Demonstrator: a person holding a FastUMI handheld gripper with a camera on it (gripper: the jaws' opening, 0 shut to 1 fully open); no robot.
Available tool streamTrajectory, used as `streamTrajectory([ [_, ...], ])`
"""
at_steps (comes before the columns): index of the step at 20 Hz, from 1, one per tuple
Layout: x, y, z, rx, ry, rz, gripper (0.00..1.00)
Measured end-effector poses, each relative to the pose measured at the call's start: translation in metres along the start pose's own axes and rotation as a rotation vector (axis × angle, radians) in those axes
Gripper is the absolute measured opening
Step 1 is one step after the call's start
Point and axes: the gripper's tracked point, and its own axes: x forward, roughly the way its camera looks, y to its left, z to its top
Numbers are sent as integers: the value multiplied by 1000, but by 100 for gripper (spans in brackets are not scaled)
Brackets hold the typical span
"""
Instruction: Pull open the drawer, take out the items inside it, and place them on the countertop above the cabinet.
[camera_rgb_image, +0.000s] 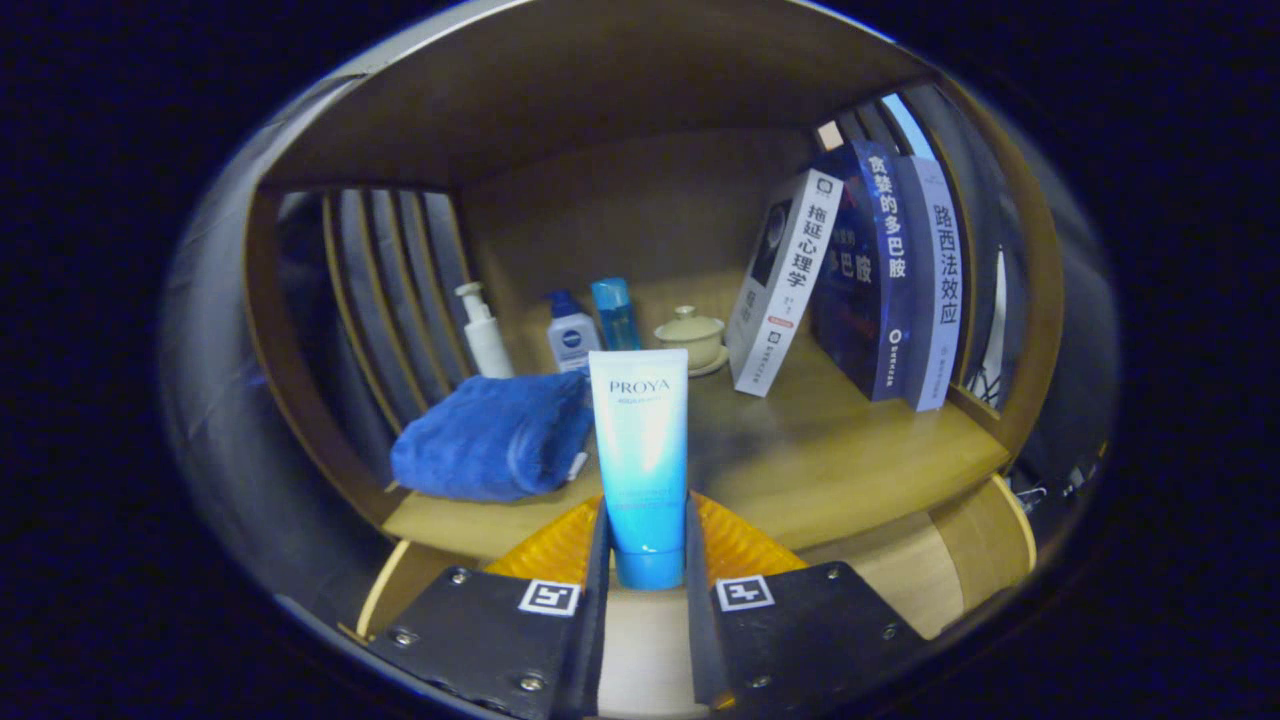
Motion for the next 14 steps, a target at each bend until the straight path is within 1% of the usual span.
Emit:
streamTrajectory([
  [2, 19, -10, -2, 2, 17, -46, 35],
  [4, 29, -15, 4, 28, -4, -72, 36],
  [8, 50, -17, 4, 63, 15, -95, 35],
  [12, 60, -14, 3, 13, 0, -120, 35],
  [14, 59, -11, 4, -12, -5, -129, 40],
])
